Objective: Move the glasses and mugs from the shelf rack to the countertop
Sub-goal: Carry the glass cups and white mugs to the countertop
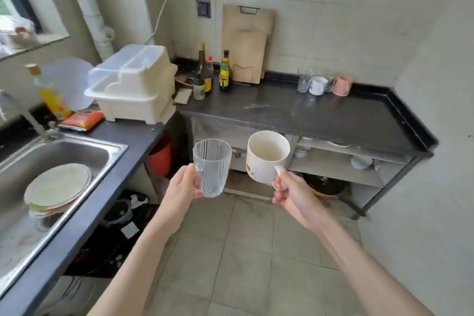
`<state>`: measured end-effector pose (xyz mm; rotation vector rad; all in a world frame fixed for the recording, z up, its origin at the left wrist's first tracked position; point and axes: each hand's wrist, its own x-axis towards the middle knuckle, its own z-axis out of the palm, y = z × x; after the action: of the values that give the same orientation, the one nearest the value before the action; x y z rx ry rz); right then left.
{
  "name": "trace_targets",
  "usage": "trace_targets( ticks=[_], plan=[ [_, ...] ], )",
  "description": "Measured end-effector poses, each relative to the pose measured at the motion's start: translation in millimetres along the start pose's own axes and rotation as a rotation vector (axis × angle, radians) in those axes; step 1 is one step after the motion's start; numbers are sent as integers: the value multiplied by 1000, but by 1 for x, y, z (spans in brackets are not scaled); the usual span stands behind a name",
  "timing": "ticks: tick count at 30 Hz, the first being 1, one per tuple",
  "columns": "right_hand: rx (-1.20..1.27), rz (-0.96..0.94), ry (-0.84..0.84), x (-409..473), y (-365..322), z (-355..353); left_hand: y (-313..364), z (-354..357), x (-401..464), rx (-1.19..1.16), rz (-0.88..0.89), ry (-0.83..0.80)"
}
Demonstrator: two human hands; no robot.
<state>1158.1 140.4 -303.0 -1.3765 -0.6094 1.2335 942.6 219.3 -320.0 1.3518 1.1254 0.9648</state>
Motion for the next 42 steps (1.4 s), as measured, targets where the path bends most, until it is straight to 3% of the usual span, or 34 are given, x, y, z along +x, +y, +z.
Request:
trace_targets(
  ticks=[8,22,31,42],
  plan=[
    [68,-32,153,106,-40,-84,34,116,144,10,38,-168],
    [166,-32,368,317,-133,-177,42,263,387,81,-45,-454],
    [165,65,434,424,-163,-285,21,391,494,50,-157,-528],
    [30,242,463,575,-206,-446,5,578,587,-36,-359,-508]
  ],
)
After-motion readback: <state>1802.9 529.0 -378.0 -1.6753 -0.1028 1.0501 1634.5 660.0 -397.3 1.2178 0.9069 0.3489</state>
